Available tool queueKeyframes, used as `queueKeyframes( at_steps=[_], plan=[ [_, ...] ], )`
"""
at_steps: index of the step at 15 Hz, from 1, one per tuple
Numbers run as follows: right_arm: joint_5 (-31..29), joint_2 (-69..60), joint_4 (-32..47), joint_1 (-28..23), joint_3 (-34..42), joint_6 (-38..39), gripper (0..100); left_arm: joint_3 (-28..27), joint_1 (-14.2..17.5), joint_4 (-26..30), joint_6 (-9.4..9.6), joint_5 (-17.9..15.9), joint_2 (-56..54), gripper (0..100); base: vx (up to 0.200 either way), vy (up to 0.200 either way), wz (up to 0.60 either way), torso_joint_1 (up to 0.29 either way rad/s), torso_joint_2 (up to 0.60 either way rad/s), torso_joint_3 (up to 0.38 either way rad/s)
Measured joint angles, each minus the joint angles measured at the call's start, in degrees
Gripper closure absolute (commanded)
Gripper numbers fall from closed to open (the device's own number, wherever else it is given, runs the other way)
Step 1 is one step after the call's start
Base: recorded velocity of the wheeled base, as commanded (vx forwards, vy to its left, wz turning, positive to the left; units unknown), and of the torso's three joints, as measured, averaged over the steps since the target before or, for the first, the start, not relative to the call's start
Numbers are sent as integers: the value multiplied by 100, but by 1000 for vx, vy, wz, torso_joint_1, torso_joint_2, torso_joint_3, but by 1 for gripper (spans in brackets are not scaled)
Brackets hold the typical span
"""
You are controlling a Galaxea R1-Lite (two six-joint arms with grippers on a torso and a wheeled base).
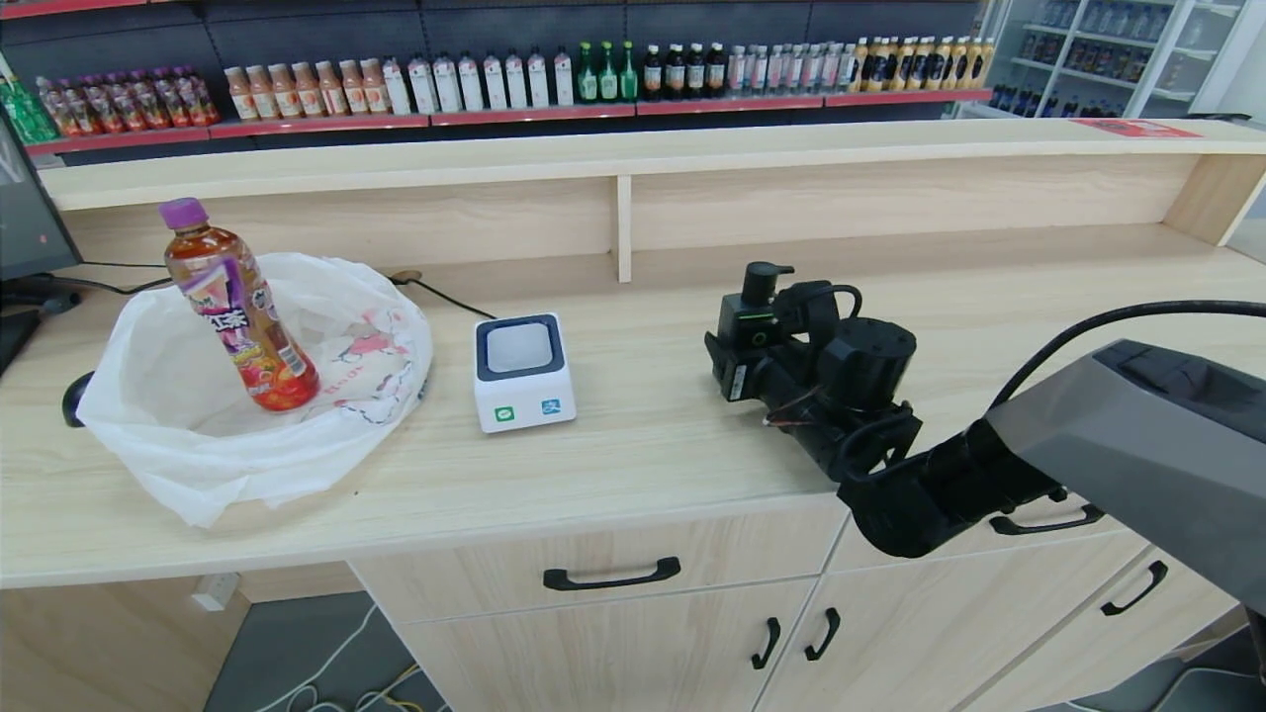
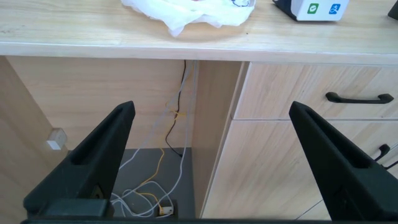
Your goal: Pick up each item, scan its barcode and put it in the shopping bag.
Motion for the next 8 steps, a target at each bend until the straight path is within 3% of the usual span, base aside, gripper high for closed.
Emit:
queueKeyframes(
  at_steps=[8],
  plan=[
    [12,12,-132,16,-108,-11,100,0,0,0,2,0,0,0,0,0,0,0,0,0]
  ],
)
